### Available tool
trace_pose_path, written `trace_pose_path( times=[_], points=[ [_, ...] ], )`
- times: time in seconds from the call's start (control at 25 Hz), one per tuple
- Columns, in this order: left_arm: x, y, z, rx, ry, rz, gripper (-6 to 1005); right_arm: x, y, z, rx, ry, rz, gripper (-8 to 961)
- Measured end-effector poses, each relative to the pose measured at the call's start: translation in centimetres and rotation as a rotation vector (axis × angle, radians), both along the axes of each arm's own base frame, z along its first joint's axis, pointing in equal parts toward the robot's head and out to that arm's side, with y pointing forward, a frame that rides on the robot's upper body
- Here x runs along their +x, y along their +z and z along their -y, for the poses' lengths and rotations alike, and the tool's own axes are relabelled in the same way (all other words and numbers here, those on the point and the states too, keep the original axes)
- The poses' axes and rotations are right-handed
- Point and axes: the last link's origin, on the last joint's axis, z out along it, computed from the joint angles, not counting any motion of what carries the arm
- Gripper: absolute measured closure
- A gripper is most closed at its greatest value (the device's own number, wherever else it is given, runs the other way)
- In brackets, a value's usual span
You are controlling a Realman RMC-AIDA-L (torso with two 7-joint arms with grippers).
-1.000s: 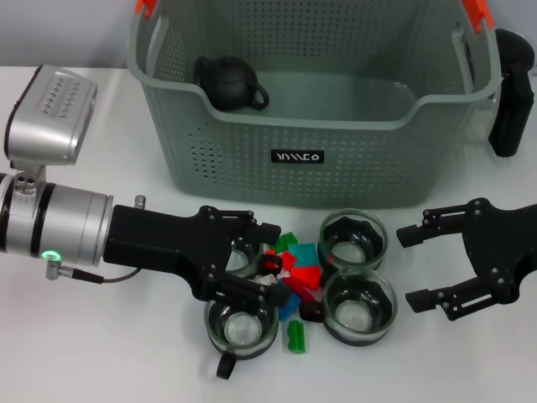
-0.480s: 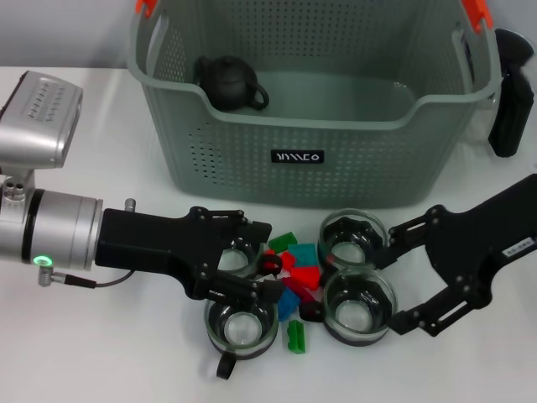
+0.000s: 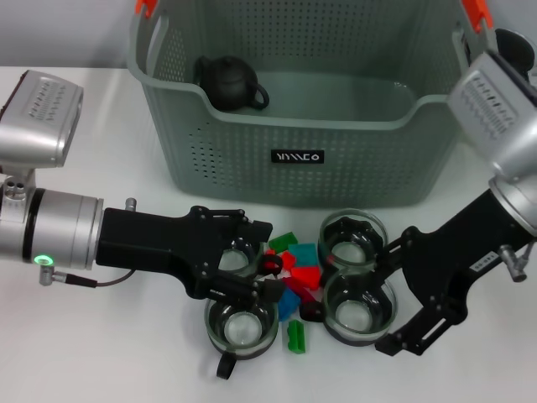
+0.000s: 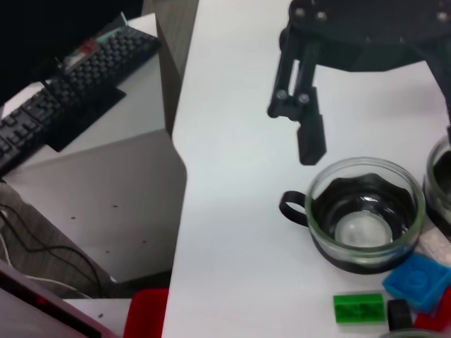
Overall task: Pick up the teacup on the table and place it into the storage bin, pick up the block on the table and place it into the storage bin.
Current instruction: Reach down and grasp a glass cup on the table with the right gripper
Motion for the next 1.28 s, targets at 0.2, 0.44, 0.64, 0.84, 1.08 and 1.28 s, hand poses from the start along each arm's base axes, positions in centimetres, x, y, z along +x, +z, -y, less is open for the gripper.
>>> trace_pose_path(
  times=[0.2,0.44,0.64,0.84,1.08,1.28],
  points=[
    [0.0,0.0,0.0,0.002,0.002,0.0,47,-0.1,-0.4,0.0,0.003,-0.007,0.017,69],
    [-0.1,0.1,-0.1,0.012,0.003,0.003,47,0.0,-0.5,-0.2,0.02,-0.03,0.019,69],
    [-0.1,0.1,-0.1,0.013,0.006,0.004,47,0.3,-0.6,-0.1,0.023,-0.039,0.023,121],
    [-0.2,0.0,0.0,0.012,0.011,0.004,47,0.7,-0.8,-0.2,0.031,-0.054,0.042,173],
    [-0.4,-0.1,0.2,0.01,0.021,0.007,47,1.4,-1.7,-0.3,0.044,-0.058,0.088,225],
    [-0.6,-0.3,0.4,0.008,0.028,0.01,47,1.3,-2.8,-0.4,0.045,-0.044,0.132,225]
  ],
)
